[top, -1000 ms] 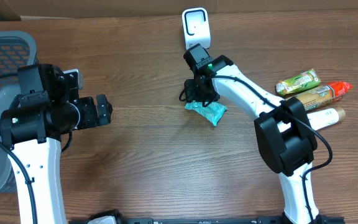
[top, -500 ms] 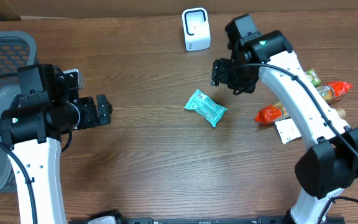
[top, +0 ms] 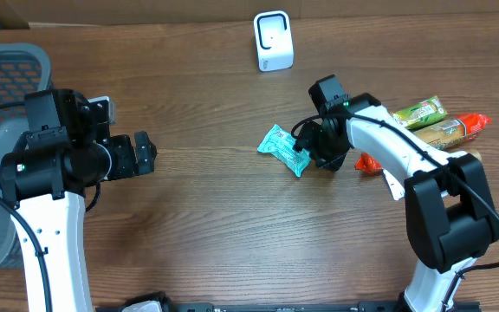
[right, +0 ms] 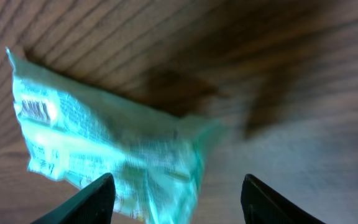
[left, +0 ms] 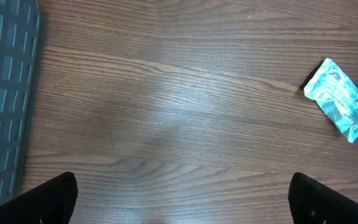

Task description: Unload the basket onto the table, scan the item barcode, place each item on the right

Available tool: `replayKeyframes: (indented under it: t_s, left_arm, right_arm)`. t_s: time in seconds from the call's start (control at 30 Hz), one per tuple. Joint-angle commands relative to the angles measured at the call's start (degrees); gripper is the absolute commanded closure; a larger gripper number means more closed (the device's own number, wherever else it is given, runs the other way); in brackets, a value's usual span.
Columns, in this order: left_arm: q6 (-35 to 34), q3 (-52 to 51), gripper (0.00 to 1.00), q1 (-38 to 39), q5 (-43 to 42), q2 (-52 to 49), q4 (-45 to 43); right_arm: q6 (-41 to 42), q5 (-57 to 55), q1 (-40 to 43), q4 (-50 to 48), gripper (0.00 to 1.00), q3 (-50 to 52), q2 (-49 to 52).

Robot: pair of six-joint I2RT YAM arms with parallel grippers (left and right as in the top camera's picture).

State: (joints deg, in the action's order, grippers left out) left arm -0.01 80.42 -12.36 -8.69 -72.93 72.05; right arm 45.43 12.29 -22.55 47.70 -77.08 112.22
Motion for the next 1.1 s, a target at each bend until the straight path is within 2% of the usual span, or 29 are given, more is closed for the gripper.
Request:
replayKeyframes:
  t_s: [0.0,0.1,0.23,0.33,0.37,0.43,0.63,0.8,0.87,0.93,1.03,1.07]
  left_arm:
    - [0.22,1.05,0.0,0.39,0.31,0.17,-0.07]
    - [0.22,1.05,0.01,0.39,0.31,0.17,-0.07]
    - [0.22,1.05,0.0,0.39,0.31,0.17,-0.07]
    - [0.22,1.05,0.0,0.39,0.31,0.17,-0.07]
    - [0.22,1.05,0.0,0.39,0.31,0.17,-0.07]
    - [0.22,1.05,0.01,0.39,0.31,0.17,-0.07]
    - [0.22,1.05,0.01,0.39,0.31,0.17,-0.07]
    - [0.22,1.05,0.0,0.39,0.31,0.17,-0.07]
    - [0.22,1.05,0.0,0.39,0.31,0.17,-0.07]
    - [0.22,1.05,0.0,0.39,0.31,0.17,-0.07]
    - [0.22,1.05,0.0,0.39,0.31,0.17,-0.07]
    - [0.22,1.05,0.01,0.39,0.31,0.17,-0.07]
  right_arm:
    - [3.04,2.62,-0.39,-5.7,0.35,4.0,-0.22]
    - [3.02,3.5,-0.7,-10.51,0.39,6.8,-0.22]
    - [1.9,3.41,-0.68,-12.39,0.51,8.39,-0.22]
    - [-2.56,3.5,-0.57,-13.66,0.67,8.39,-0.24]
    - [-4.13,3.56,-0.57,-14.36,0.83,8.39,-0.24]
    - [-7.98,4.5,-0.57,-15.96,0.92,8.37,-0.26]
    - [-28.33,15.41,0.17,-18.38,0.94,6.58,-0.26]
    - [-41.0,16.02,1.73,-15.15,0.94,4.94,-0.26]
    - [-46.4,14.21,3.48,-13.6,0.93,4.55,-0.26]
    - [-47.21,12.26,4.85,-13.0,0.84,4.55,-0.26]
    - [-45.0,12.41,6.45,-12.2,0.36,4.57,-0.26]
    - [-42.84,12.39,6.71,-11.96,0.29,4.57,-0.24]
